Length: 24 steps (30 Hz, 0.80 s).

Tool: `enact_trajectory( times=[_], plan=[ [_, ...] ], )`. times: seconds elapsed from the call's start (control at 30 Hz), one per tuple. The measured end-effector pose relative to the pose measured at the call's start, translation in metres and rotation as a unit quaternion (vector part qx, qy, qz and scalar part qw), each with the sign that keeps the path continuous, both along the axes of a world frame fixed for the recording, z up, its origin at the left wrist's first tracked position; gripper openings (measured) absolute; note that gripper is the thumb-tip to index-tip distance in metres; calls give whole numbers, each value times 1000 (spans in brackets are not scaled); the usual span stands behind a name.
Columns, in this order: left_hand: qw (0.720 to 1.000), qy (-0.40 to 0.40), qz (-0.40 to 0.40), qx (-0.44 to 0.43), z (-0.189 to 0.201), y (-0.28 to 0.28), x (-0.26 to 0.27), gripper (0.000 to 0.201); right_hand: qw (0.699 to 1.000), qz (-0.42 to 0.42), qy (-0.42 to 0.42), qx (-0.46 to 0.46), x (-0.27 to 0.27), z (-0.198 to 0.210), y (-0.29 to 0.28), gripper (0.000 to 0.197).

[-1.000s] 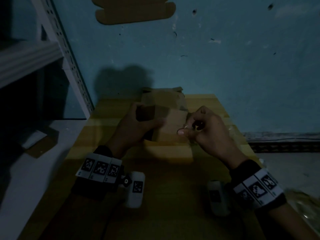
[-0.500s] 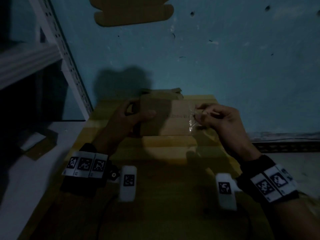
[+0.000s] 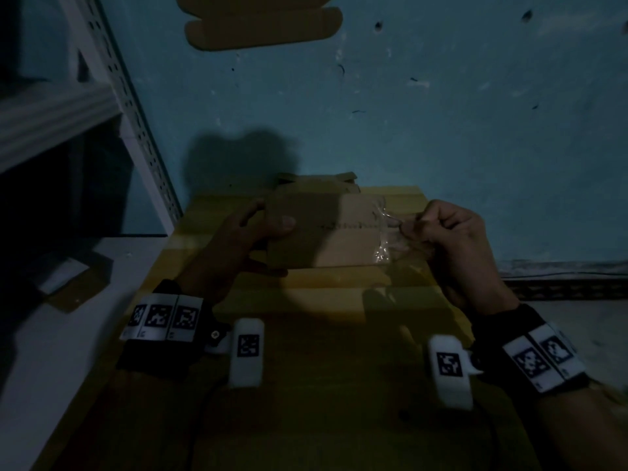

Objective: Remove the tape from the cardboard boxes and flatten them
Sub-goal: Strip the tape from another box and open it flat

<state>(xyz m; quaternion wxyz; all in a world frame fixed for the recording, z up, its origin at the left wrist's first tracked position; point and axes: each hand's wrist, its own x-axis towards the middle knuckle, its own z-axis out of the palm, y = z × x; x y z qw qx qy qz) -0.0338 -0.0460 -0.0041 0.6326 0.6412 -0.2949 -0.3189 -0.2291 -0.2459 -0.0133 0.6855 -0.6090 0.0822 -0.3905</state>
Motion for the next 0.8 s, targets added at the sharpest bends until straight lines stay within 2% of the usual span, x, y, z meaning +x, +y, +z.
enact_trajectory(
  times=[0.07,0.17,0.2,0.3,0.33,0.43,0.5,0.57,0.67,0.8],
  plan=[
    [1000,9,-13,-7,-2,1,4,67,999,20,-9,27,-1,-2,1,41],
    [999,30,-21,-19,-5,2,9,96,997,39,-20,61,-2,-2,2,33],
    [999,33,-20,-25,-5,2,9,94,996,43,-24,69,-2,-1,4,31],
    [998,11,-12,-57,-4,3,6,63,997,40,-13,63,-1,1,7,16],
    [997,-8,-3,-70,-4,3,6,59,997,46,-4,57,-1,2,9,11],
    [992,-76,13,-100,-3,4,5,69,996,63,23,59,-5,4,5,9],
    [986,-118,18,-114,-3,6,6,82,998,23,58,25,-9,6,2,18],
    [982,-144,22,-121,-3,8,10,93,996,-30,78,-27,-9,6,0,12],
    [976,-179,18,-119,-5,7,10,97,989,-73,106,-70,-4,0,-3,8],
    [966,-218,10,-138,-6,4,8,96,983,-122,131,-45,-3,-5,-7,12]
  ],
)
